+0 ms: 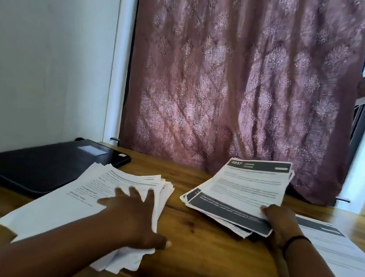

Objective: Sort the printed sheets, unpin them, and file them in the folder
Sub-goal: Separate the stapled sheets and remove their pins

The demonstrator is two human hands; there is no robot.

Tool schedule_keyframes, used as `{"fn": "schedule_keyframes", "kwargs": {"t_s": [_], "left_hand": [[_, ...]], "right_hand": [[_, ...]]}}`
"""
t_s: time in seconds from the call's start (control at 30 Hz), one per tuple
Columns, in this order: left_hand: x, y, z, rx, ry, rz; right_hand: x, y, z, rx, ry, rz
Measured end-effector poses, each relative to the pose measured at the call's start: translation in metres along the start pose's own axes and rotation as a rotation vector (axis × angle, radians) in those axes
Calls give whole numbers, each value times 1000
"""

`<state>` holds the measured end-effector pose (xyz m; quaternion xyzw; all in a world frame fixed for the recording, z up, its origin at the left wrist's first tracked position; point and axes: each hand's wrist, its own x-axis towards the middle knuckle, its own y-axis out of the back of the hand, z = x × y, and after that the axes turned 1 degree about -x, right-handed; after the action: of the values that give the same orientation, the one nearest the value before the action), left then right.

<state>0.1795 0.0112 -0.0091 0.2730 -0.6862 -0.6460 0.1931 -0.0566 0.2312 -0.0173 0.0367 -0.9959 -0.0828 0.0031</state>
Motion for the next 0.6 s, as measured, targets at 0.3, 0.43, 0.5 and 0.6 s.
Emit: {"fn": "schedule_keyframes", "kwargs": {"t_s": [0.3, 0.43, 0.5, 0.6], "left_hand": [[5, 7, -45, -131, -217, -134], [20, 5, -41, -121, -271, -113], [30, 7, -40, -143, -256, -119], [42, 17, -33, -249, -290, -95]], "right_hand": [[-12, -14, 2, 137, 81, -97], [-16, -12, -1, 181, 89, -127], [-14, -9, -2, 199, 116, -131], [-19, -5, -9, 203, 234, -123]]}}
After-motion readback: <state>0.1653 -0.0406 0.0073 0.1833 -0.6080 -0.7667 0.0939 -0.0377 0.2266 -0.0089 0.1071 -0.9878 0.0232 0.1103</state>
